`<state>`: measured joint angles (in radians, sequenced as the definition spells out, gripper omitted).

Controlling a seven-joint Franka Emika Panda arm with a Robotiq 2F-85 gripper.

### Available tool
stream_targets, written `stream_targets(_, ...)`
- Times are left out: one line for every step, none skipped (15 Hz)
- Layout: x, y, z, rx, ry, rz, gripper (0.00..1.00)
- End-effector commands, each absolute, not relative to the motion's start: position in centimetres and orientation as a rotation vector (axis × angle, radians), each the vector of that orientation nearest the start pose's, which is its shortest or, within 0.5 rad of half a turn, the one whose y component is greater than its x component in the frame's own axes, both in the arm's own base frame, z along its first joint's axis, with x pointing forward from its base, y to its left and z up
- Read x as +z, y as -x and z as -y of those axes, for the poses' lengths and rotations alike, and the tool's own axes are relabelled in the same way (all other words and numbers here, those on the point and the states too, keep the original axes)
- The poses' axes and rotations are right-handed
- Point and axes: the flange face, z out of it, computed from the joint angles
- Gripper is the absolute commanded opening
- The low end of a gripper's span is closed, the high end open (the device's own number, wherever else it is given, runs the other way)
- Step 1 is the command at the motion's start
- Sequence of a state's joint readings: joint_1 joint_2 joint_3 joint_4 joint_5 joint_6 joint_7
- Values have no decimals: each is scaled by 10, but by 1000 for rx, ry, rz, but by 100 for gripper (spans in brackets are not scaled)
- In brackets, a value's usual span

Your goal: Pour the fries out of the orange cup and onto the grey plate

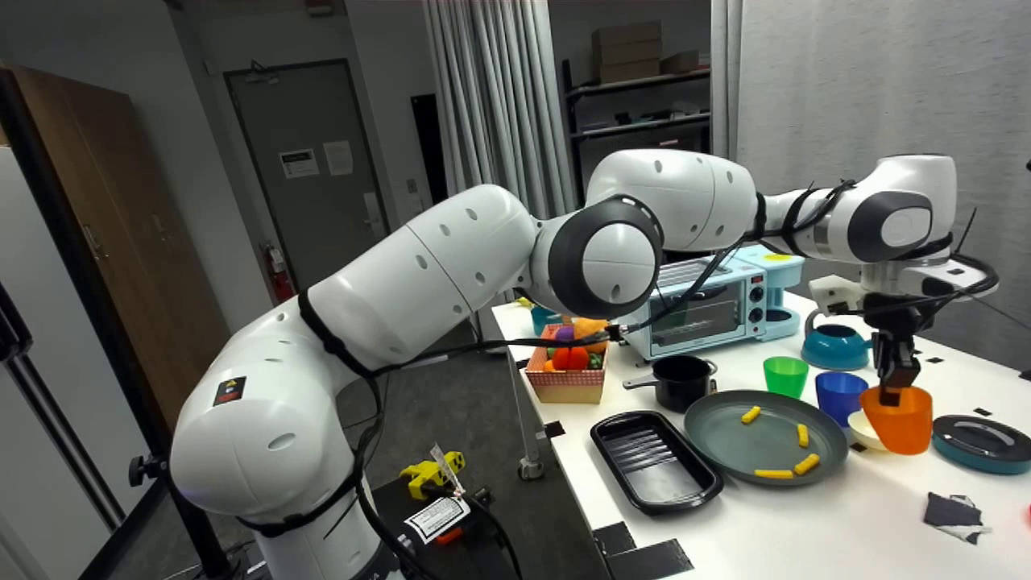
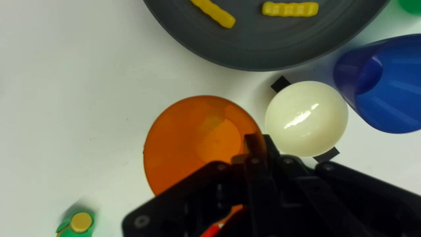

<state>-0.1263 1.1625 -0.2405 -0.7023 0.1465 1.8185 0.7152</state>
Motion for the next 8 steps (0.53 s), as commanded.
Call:
stream_targets(231,-774,187,78,2877,-1526,1)
stream_targets(226,-773,188,85,2876,-1531,1)
stream_targets(221,-773,188,82,2873,-1534,1)
stream_targets(215,-773,189,89,2871,-1536,1)
stream_targets(209,-771,189,109,2870,-1538,1)
stream_targets(204,-769,189,135,2872,-1541,1)
stream_targets(199,-767,189,167,2871,-1539,1)
stream_targets(195,-765,188,191,2871,-1538,1)
